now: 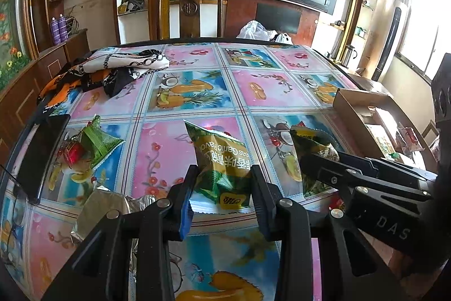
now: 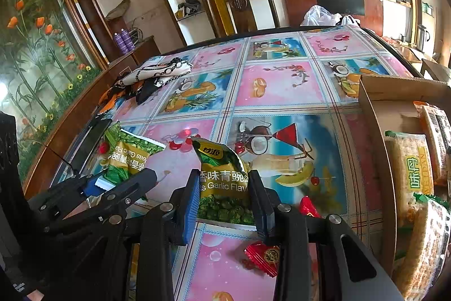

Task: Organize snacks
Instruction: 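Lift the green pea snack bag with left gripper while right holds another green pea bag, then carry both green pea snack bags over the cardboard box with both grippers, then open both grippers to drop the green pea snack bags into the box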

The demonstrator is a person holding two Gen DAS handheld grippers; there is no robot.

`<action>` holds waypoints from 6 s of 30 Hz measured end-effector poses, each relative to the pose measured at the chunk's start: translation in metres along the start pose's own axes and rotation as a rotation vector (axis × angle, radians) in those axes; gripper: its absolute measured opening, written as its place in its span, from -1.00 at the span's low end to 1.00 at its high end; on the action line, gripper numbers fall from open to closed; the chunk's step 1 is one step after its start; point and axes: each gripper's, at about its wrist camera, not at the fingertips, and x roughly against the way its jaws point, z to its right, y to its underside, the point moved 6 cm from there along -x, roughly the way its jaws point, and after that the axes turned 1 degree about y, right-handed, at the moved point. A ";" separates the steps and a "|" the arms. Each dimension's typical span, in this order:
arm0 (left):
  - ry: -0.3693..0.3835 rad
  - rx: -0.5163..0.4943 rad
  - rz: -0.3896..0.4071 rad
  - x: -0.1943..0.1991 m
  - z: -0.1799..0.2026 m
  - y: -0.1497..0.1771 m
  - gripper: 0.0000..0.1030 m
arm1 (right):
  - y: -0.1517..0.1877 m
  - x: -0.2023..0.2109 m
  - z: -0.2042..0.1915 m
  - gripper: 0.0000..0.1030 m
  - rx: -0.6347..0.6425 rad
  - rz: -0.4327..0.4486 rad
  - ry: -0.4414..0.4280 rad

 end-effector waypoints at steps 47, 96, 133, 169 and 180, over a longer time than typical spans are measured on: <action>0.003 0.164 -0.019 -0.010 -0.025 0.020 -0.32 | 0.016 0.006 0.007 -0.29 -0.156 0.123 -0.098; -0.296 0.230 -0.089 -0.009 -0.047 0.036 -0.30 | 0.005 -0.002 0.023 -0.29 -0.228 0.142 -0.115; 0.327 -0.322 -0.176 0.083 0.240 0.017 -0.30 | 0.063 0.233 0.200 -0.30 -0.570 0.027 0.148; 0.331 -0.391 -0.433 0.012 0.294 0.083 -0.30 | 0.100 0.175 0.235 -0.30 -0.461 -0.209 0.224; 0.406 -0.524 -0.381 0.061 0.290 0.105 -0.31 | 0.146 0.197 0.187 -0.30 -0.375 -0.296 0.163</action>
